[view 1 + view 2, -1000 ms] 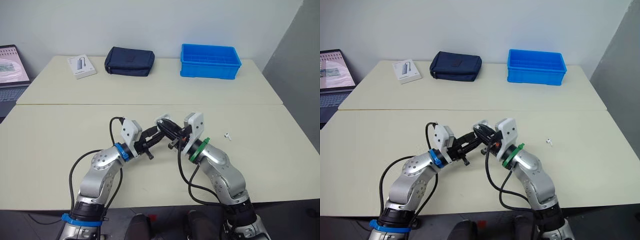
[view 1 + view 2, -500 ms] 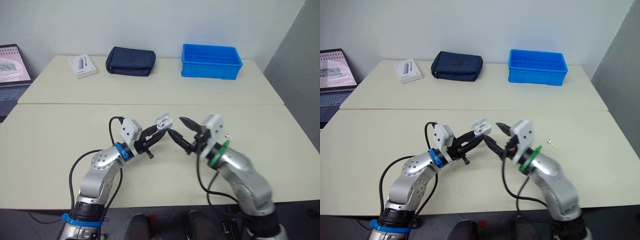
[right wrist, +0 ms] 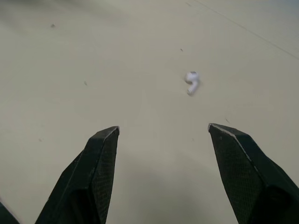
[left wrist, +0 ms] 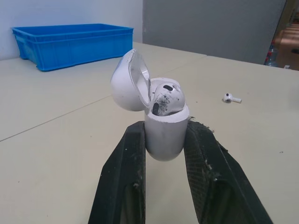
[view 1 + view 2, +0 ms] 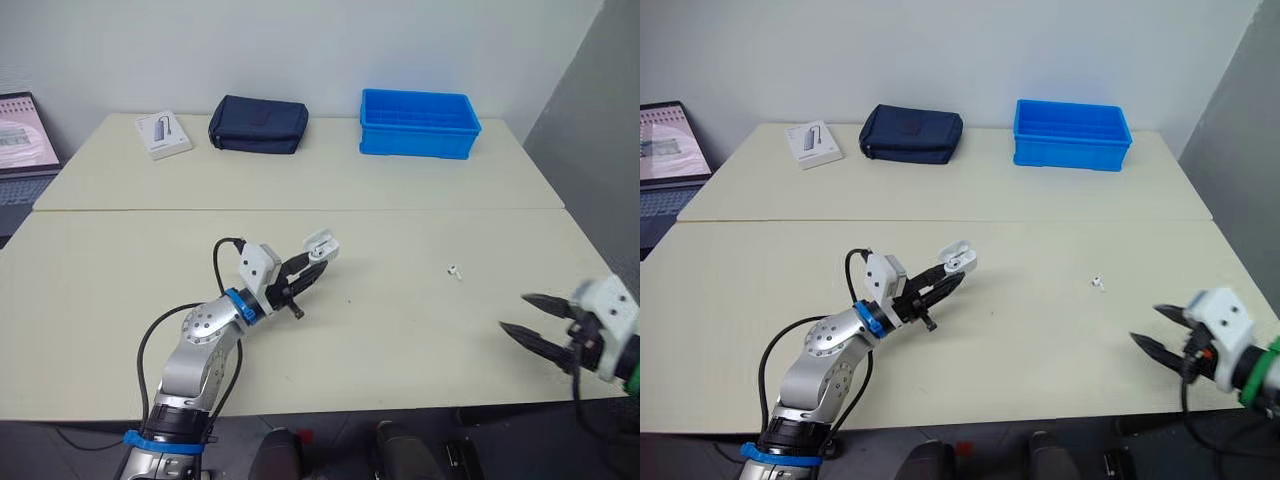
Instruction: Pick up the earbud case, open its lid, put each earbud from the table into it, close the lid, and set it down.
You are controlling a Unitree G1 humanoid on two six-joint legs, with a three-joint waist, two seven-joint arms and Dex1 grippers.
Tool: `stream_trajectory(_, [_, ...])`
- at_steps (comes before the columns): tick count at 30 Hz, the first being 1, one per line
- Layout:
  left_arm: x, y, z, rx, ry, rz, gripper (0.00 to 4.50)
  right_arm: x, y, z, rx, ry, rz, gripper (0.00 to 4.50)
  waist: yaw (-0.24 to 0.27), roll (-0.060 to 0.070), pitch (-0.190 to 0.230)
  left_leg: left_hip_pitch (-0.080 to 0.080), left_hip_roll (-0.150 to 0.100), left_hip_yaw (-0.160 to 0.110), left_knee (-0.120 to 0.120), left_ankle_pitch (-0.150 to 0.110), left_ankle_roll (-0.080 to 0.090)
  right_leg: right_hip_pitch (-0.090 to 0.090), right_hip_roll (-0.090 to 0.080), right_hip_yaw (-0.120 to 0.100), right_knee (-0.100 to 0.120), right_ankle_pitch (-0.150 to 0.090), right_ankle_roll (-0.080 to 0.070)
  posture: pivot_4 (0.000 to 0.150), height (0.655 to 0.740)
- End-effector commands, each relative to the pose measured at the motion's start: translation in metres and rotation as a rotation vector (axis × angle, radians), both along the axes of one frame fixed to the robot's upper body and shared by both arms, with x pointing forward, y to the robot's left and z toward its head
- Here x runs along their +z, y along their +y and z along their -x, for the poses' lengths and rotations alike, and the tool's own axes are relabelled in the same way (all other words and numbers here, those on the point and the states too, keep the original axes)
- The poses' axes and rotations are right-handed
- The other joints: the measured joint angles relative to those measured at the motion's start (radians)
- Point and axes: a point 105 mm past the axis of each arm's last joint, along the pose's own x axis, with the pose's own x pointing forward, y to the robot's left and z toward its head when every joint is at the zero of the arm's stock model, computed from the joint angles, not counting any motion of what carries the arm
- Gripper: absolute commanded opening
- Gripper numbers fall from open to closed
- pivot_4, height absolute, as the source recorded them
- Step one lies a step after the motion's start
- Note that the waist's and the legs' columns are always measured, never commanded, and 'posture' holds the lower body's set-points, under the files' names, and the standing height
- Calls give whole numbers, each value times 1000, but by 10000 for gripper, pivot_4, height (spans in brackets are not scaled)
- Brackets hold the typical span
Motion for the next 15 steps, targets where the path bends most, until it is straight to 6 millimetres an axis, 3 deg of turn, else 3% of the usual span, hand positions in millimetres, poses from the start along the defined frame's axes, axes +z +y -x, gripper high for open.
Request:
stream_trajectory(1, [10, 1, 0, -3, -57, 7, 8086, 10, -18, 6, -29, -38, 49, 37573, 0, 0, 0, 0, 0, 0, 0, 0, 0, 0, 0, 0, 0, 0, 0, 1500, 7280])
stream_trajectory(3, [9, 3, 0, 1, -57, 4, 8086, 8, -26, 10, -41, -16, 64, 44781, 0, 0, 0, 0, 0, 0, 0, 0, 0, 0, 0, 0, 0, 1, 0, 1500, 7280])
stream_trajectory(7, [6, 4, 2, 5, -52, -1, 8086, 7, -27, 6, -46, -19, 72, 45000, -1, 0, 0, 0, 0, 0, 0, 0, 0, 0, 0, 0, 0, 1, 0, 1500, 7280])
stream_trajectory(12, [5, 3, 2, 3, -51, -3, 8086, 6, -5, -21, -41, -57, 1, 45000, -3, 0, 0, 1, 0, 0, 0, 0, 0, 0, 0, 1, 0, 2, 0, 1500, 7280])
stream_trajectory(15, [4, 2, 2, 2, -50, -2, 8086, -1, 10, -47, -54, -86, -43, 45000, -2, 0, 0, 1, 0, 0, 1, 0, 0, 0, 1, 1, 0, 2, 0, 1500, 7280])
